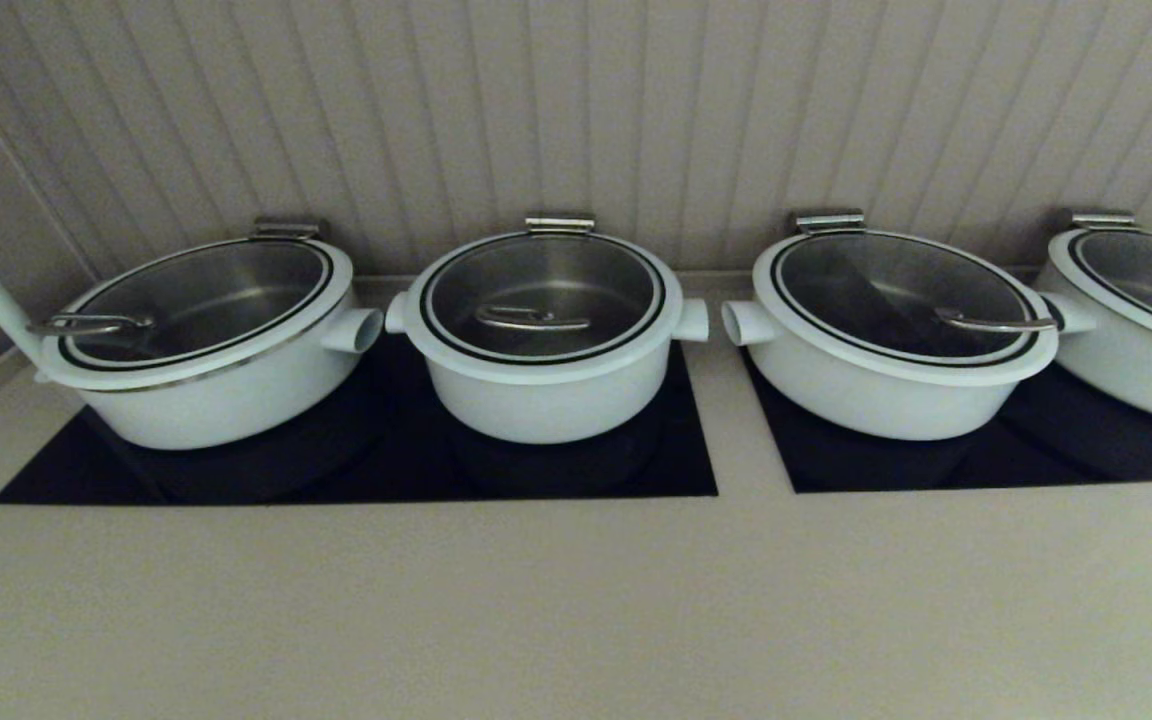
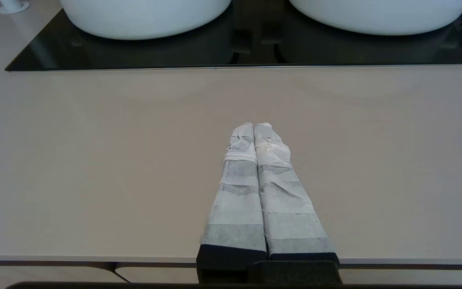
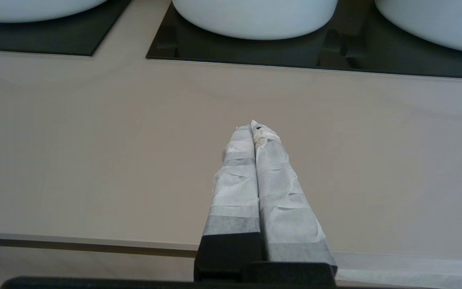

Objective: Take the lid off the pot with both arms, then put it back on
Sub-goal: Open the food pot lid a small opening with the left arm

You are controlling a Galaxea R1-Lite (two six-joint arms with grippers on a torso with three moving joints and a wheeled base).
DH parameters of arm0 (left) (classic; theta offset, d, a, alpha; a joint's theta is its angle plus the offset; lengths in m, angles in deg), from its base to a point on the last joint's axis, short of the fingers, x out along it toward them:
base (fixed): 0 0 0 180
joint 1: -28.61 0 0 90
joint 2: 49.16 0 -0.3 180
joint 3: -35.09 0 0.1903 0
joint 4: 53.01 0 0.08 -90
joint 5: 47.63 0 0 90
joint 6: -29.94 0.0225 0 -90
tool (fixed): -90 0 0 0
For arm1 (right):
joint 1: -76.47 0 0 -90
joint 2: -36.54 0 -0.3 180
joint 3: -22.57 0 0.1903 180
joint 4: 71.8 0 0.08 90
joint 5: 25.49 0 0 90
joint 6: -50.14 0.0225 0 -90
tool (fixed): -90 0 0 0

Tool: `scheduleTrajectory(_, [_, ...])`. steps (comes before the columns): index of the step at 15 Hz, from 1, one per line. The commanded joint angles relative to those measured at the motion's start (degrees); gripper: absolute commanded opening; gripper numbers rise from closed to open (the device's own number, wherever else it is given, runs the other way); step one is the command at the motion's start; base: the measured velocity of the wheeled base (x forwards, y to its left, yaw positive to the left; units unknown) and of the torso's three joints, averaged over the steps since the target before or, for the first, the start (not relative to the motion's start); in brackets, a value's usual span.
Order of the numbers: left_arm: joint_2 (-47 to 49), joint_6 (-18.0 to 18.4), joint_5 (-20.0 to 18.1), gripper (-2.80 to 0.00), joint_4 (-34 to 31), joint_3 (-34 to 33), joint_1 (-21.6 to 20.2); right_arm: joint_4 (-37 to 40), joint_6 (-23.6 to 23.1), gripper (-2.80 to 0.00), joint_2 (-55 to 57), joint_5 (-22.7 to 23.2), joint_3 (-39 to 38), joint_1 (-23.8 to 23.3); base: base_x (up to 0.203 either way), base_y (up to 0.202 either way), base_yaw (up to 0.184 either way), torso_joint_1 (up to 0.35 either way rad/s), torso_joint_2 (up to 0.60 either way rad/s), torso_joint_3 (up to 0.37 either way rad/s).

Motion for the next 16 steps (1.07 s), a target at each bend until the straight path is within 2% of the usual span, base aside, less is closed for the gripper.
scheduleTrajectory(1, [-0.02, -0.16, 0.02, -2.80, 0.00, 0.00, 0.02, 0.00, 0.40, -2.80, 0.07, 0.05, 0.00, 0.00, 0.000, 0.000, 0.000, 0.000, 0.00, 0.000])
scheduleTrajectory(5, [-0.02, 1.83, -0.15, -2.80, 0.09, 0.00, -0.06, 0.00, 0.40, -2.80, 0.07, -0.03, 0.00, 0.00, 0.000, 0.000, 0.000, 0.000, 0.00, 0.000])
scheduleTrajectory(7, [-0.02, 1.60, -0.25, -2.80, 2.01, 1.53, -0.01, 0.00, 0.40, -2.80, 0.07, 0.05, 0.00, 0.00, 0.000, 0.000, 0.000, 0.000, 0.00, 0.000])
scheduleTrajectory(12, [0.38, 1.50, -5.49, -2.80, 2.36, 6.96, 0.11, 0.00, 0.40, -2.80, 0.07, 0.05, 0.00, 0.00, 0.000, 0.000, 0.000, 0.000, 0.00, 0.000])
scheduleTrajectory(16, [7.01, 1.69, -7.64, -2.80, 2.66, 11.09, 0.11, 0.00, 0.40, -2.80, 0.07, 0.05, 0.00, 0.00, 0.000, 0.000, 0.000, 0.000, 0.00, 0.000])
